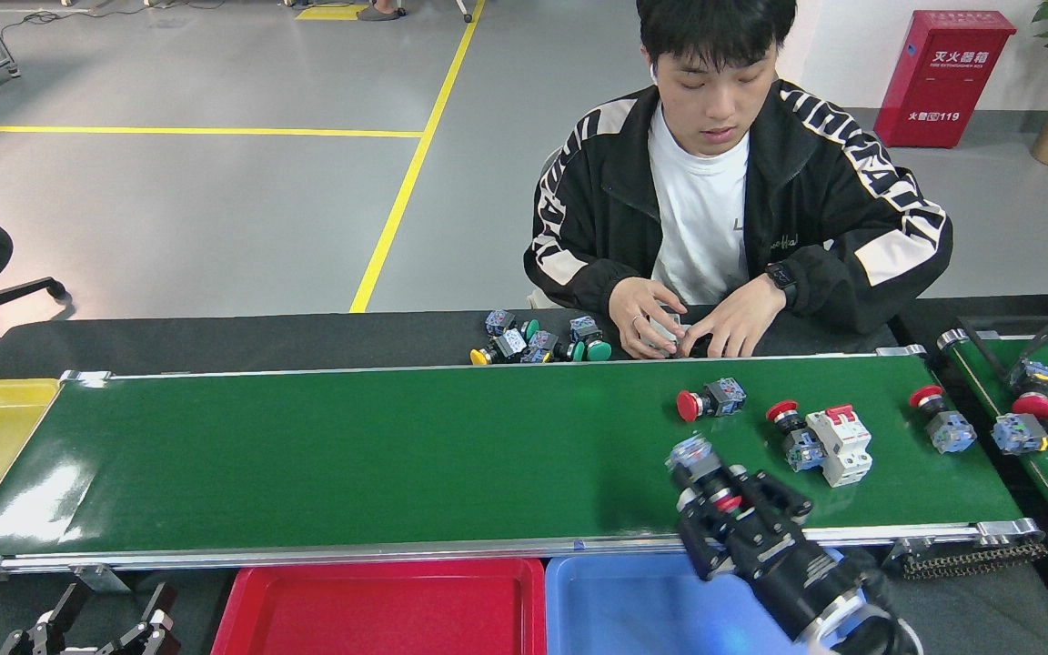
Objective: Pick switch part from conveyor to tray
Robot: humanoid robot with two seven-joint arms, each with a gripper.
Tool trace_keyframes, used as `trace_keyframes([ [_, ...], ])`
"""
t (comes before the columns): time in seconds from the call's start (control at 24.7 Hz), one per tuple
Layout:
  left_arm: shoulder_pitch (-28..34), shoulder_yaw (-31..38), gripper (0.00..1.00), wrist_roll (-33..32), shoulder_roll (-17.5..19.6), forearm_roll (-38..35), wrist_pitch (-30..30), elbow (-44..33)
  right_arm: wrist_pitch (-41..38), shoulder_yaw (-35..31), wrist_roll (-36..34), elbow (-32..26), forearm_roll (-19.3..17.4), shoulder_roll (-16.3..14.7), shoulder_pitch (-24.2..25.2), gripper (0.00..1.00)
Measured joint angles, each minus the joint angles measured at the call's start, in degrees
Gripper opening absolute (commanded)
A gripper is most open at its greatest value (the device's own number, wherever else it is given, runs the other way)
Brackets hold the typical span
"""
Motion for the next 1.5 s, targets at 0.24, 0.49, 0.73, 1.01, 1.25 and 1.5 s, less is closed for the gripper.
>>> trace_keyframes([
  [0.24,0.1,-3.8,1.00,0.0,0.0,-0.3,-1.4,-1.3,0.7,11.6,0.0,4.4,3.3,4.0,0.7,0.98],
  [0.49,-0.6,-7.3,1.00,-5.8,-1.6,-0.8,2.0,-4.3,6.4,13.0,0.0,5.7,5.2,5.3,-1.1,0.97],
  [0.73,-1.2,-9.5,1.00,-7.6,-1.5,-0.9,9.0,-4.4,18.0,4.3,0.0,3.9,5.0,6.2,-6.2,0.97],
  [1.01,-1.1,-8.2,1.00,-7.4,-1.4,-0.9,9.8,-4.4,29.0,-9.0,-2.4,-0.1,5.0,3.5,-2.0,0.97],
  [1.25,-0.8,-7.0,1.00,-5.4,-1.4,-0.8,9.8,-4.2,28.9,-10.4,-6.2,-7.0,5.0,2.7,11.0,0.97],
  [1.5,-0.7,-6.9,1.00,-5.1,-1.4,-0.8,9.9,-4.0,28.5,-9.8,-6.9,-6.1,6.0,2.8,7.2,0.96],
])
